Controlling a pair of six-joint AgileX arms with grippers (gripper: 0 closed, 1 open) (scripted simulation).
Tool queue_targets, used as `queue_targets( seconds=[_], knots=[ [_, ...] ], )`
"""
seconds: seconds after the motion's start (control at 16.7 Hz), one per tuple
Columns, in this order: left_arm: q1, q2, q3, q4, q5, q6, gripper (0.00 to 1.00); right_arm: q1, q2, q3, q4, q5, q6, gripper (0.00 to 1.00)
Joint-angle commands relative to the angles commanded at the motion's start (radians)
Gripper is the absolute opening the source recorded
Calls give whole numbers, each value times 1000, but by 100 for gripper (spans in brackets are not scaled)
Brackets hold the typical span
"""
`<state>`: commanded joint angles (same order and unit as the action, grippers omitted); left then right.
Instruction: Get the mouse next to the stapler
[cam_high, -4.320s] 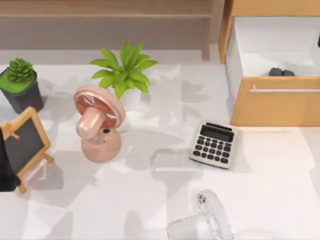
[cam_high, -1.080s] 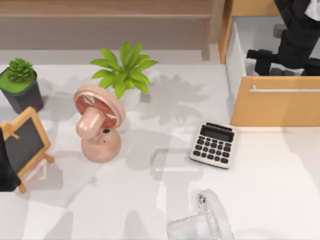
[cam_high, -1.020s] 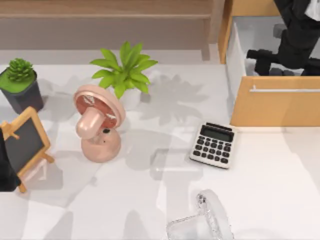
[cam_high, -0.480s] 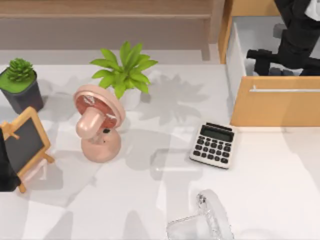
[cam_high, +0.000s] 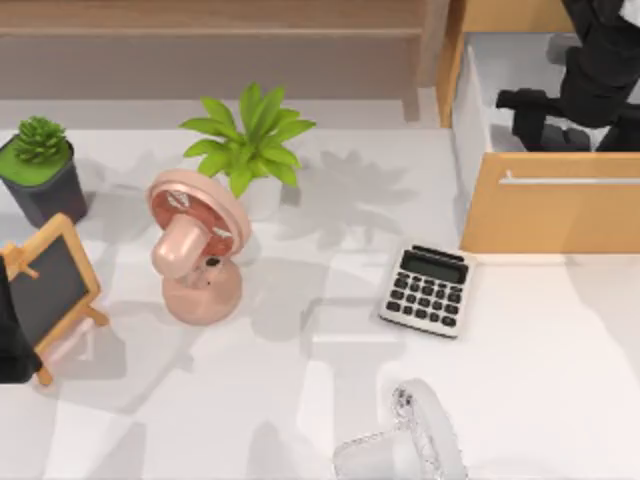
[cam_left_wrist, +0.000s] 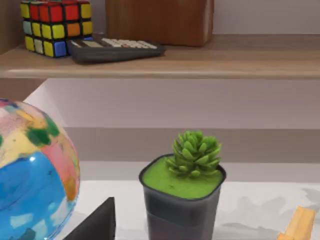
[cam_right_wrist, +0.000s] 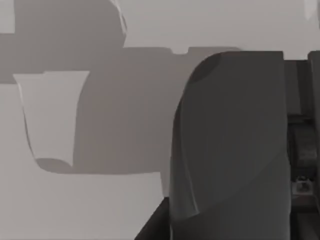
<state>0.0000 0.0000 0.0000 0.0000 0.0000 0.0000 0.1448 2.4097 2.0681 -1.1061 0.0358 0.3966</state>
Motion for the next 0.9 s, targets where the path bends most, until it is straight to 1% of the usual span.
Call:
queue_targets(
  seconds=[0.18, 0.36, 0.54, 0.72, 0.9],
  knots=[
    [0, 0, 0, 0, 0, 0, 100, -5, -108, -26, -17, -31, -140, 0],
    [0, 0, 0, 0, 0, 0, 100, -40, -243, -37, -14, -69, -341, 0],
    [0, 0, 0, 0, 0, 0, 100, -110, -395, -86, -6, -105, -543, 0],
    [0, 0, 0, 0, 0, 0, 100, -204, -552, -189, 8, -131, -726, 0],
    [0, 0, 0, 0, 0, 0, 100, -307, -706, -352, 34, -145, -868, 0]
  ],
)
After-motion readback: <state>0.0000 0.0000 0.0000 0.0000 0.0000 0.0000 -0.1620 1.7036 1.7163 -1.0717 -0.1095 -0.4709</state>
